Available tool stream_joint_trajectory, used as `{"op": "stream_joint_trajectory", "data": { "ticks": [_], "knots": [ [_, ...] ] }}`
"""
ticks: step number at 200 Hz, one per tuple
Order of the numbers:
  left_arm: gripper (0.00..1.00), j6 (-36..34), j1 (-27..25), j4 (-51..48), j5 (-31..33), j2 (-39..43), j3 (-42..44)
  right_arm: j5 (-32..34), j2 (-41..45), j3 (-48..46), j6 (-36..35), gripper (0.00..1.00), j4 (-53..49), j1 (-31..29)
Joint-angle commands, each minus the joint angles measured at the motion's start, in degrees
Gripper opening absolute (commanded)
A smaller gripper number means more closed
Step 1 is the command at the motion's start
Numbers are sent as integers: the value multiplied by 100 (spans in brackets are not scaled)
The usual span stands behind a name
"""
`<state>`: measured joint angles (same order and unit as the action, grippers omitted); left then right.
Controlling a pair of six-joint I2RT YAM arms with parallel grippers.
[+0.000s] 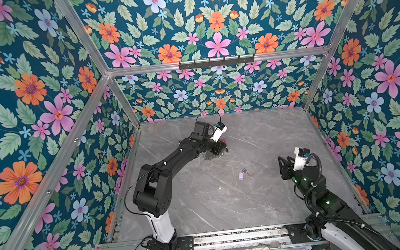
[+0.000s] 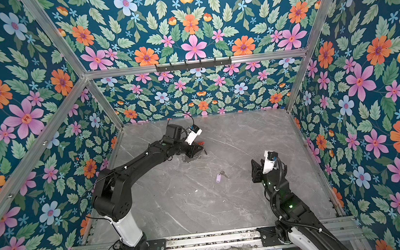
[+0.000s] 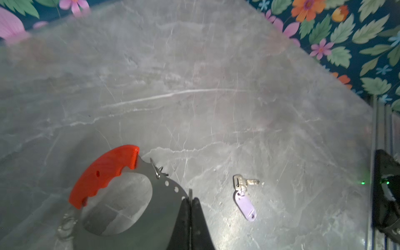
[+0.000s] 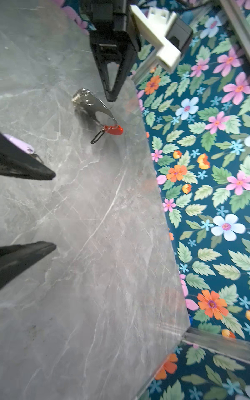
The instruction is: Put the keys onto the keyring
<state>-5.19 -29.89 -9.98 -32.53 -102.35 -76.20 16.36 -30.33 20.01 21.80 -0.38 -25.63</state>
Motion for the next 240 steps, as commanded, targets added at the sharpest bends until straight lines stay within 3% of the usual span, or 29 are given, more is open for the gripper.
{"op": "stream_joint_trajectory", "data": {
  "ticks": [1, 48, 84, 102, 134, 158, 213, 240],
  "knots": [
    [0, 740, 16, 767, -445, 197, -8, 167, -416, 561, 702, 47, -1233, -8],
    [0, 1054, 95, 967, -1265, 511, -213, -1053, -1928, 2308, 981, 46, -2103, -21],
    [0, 1047, 139, 1567, -1803, 864, 38, -1559, -2364, 2745, 942, 43, -1569, -143],
    [0, 1221, 146, 2347, -2064, 1082, 451, -1860, -2425, 2824, 850, 39, -1152, -144],
    [0, 1987, 149, 4203, -2003, 1404, 1368, -2421, -2458, 3083, 887, 30, -754, -143],
    [0, 2527, 141, 5622, -2494, 1416, 1712, -2752, -2585, 3242, 772, 26, -483, -142],
    [0, 5748, 150, 9685, -2350, 540, 1801, -3172, -2884, 3619, 846, 25, 198, -144],
    [0, 6006, 149, 9877, -1991, 372, 1768, -3171, -3085, 3790, 913, 20, 248, -138]
  ]
}}
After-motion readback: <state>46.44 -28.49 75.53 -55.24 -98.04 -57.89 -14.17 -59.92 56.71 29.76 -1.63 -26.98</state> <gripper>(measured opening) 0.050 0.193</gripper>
